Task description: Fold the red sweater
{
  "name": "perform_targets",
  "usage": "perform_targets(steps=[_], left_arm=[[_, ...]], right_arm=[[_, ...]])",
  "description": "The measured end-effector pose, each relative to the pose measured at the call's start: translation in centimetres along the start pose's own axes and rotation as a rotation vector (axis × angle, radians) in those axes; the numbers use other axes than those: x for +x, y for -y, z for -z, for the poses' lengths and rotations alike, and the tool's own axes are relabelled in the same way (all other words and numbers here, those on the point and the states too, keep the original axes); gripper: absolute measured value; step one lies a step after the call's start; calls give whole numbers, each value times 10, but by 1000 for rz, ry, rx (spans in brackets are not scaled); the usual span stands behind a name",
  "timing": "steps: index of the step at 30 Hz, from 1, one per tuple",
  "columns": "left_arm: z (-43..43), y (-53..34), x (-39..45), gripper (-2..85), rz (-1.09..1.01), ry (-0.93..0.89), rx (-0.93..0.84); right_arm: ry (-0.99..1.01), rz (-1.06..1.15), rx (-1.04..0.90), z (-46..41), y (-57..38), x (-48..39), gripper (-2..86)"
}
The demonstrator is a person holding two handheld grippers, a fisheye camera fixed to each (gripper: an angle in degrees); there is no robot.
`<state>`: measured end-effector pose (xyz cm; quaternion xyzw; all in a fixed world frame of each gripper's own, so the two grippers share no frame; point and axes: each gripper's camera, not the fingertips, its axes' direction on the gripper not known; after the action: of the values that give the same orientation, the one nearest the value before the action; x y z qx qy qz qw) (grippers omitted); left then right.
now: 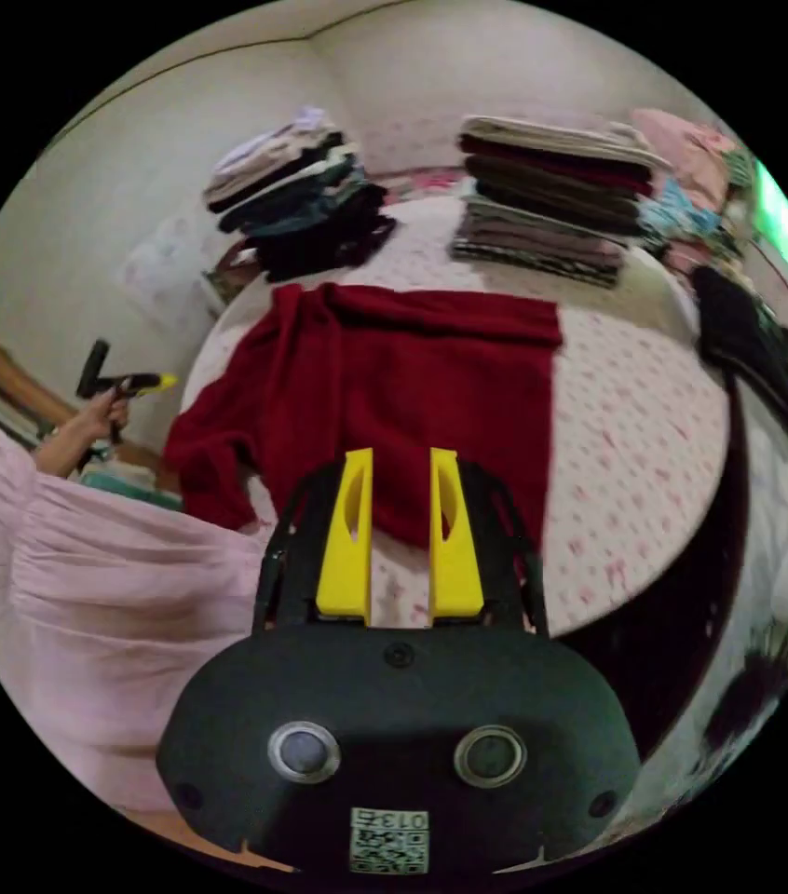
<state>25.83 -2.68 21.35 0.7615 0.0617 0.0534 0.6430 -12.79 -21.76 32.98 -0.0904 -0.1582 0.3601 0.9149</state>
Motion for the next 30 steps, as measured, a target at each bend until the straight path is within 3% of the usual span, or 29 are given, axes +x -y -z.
perform_targets(steps=[4, 7, 10, 13, 16, 19, 23, 25, 28, 30], left_arm=[[-29, 71, 20, 113, -83, 51, -7], [-65, 124, 32, 136, -103, 126, -49], [-98, 160, 35, 146, -105, 153, -98], [-122, 171, 39, 123, -123, 275, -119], [-132, 169, 59, 61, -212, 371, -142], [-126, 164, 81, 41, -311, 393, -145], [-64, 159, 96, 32, -300, 409, 82], [-49, 159, 85, 33, -254, 381, 138], [-70, 164, 43, 33, -125, 315, 77], [-77, 158, 5, 36, 96, 253, 58]], right_arm=[[180, 276, -112, -66, 68, -72, 114], [154, 341, -237, -125, 95, -102, 117], [186, 332, -360, -165, 111, -106, 55], [173, 439, -458, -171, 122, -115, 20], [285, 501, -502, -162, 144, -106, 13], [393, 507, -359, -123, 189, -87, 14], [281, 526, -31, -55, 261, -72, 23], [104, 442, 171, -28, 301, -61, 36], [-86, 282, 234, -39, 332, -30, 59], [-132, 188, 166, -52, 334, 0, 67]])
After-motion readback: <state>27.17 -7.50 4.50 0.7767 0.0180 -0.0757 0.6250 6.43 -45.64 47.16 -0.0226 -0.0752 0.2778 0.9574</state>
